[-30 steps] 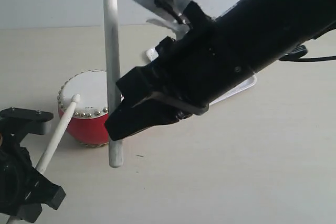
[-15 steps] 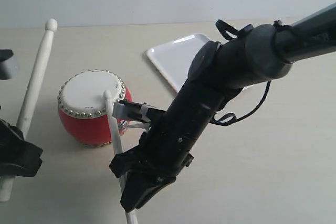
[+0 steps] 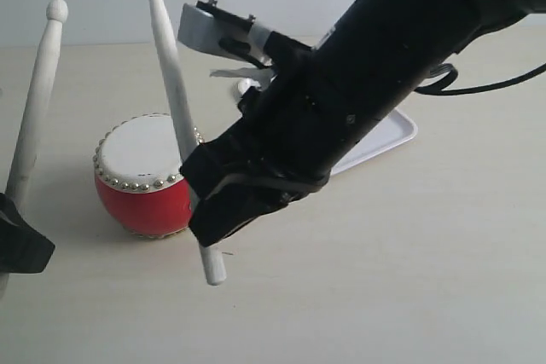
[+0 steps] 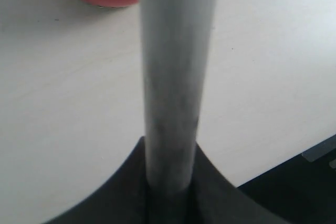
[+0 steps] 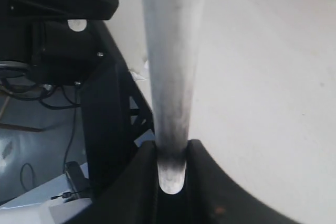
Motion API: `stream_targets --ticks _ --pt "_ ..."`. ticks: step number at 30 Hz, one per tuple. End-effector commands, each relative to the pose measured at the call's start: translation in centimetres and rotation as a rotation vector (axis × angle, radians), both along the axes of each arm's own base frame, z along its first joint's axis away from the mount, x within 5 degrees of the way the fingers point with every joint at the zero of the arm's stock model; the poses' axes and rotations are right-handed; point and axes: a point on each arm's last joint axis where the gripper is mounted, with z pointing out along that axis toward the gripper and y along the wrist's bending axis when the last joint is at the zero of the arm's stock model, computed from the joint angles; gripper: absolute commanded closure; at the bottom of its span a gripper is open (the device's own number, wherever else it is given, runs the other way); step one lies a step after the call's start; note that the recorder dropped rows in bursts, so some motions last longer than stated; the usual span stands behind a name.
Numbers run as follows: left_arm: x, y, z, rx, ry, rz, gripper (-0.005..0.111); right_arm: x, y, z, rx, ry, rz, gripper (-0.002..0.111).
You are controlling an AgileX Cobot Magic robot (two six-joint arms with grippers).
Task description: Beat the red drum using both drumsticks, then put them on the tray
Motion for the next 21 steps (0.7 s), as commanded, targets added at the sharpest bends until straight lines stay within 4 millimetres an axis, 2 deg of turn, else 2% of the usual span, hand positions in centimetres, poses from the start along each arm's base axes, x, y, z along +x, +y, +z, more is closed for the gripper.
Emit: stream_targets --ticks 1,10,21 --pt "0.1 0.0 0.3 -0.012 -0.021 0.003 0.107 -0.1 -1.0 1.0 -0.064 -0.069 -0.041 0.108" --pt "-0.2 0.0 0.3 -0.009 0.008 0.0 0.107 -0.6 -1.7 1.6 -0.103 -0.064 -0.048 0.108" --pt "-0.3 0.1 0.5 -0.021 -0.01 0.004 0.107 -0.6 -2.5 1.0 -0.214 -0.054 -0.064 0.108"
